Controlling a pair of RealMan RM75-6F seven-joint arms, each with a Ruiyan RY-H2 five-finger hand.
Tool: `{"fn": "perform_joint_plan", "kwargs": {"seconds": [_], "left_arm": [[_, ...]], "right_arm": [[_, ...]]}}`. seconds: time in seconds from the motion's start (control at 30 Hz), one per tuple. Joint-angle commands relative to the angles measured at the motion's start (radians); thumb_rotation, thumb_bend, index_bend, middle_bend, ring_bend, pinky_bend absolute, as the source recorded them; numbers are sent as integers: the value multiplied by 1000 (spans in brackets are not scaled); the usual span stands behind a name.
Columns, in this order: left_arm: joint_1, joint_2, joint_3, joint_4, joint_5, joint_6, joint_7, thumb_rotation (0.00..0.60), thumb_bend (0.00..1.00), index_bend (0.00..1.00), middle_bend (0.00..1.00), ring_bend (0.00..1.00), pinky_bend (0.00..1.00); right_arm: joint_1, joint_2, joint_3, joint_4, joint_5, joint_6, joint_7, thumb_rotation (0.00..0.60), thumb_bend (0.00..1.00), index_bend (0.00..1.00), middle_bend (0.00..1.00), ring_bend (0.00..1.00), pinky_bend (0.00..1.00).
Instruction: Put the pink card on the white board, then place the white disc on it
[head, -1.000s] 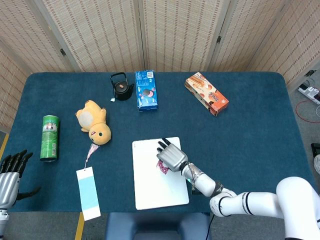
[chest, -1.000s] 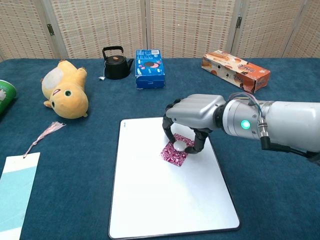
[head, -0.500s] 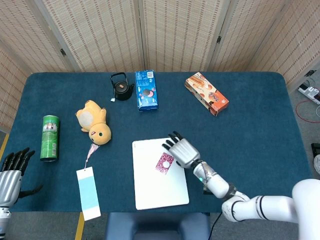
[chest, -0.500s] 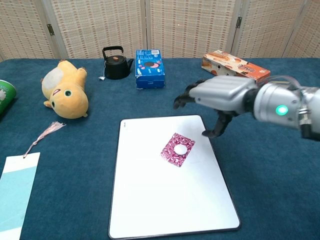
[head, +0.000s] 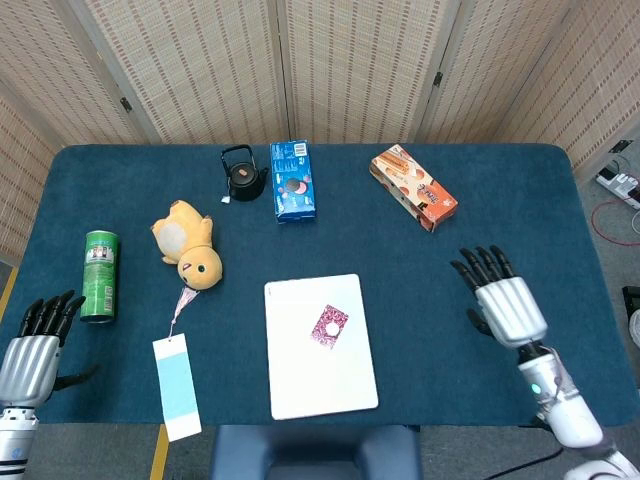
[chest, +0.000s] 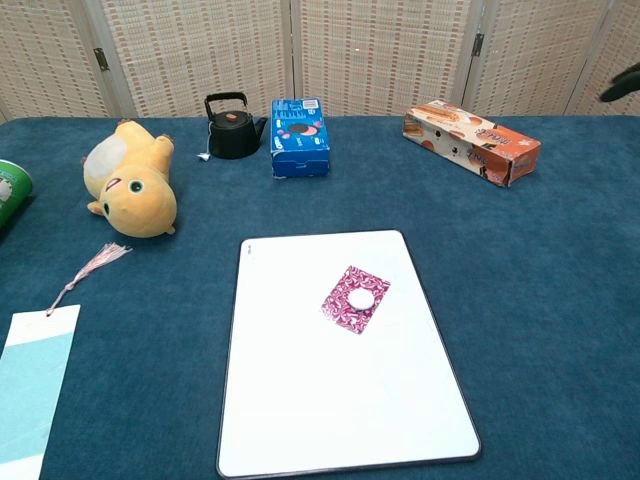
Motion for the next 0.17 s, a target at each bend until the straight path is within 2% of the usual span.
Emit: {"fn": "perform_joint_plan", "kwargs": {"seconds": [0.03, 0.17], "left_arm": [[4, -11, -2, -11, 2, 13, 16, 600, 135, 114, 73, 95, 0], [8, -20, -4, -23, -1, 24, 30, 600, 135, 114, 73, 95, 0]], "right_arm": [[-108, 46, -51, -7, -72, 101, 85, 600, 350, 120, 61, 0, 0], [-172, 52, -58, 10, -107, 156, 125, 600, 350, 120, 59, 0, 0]]}}
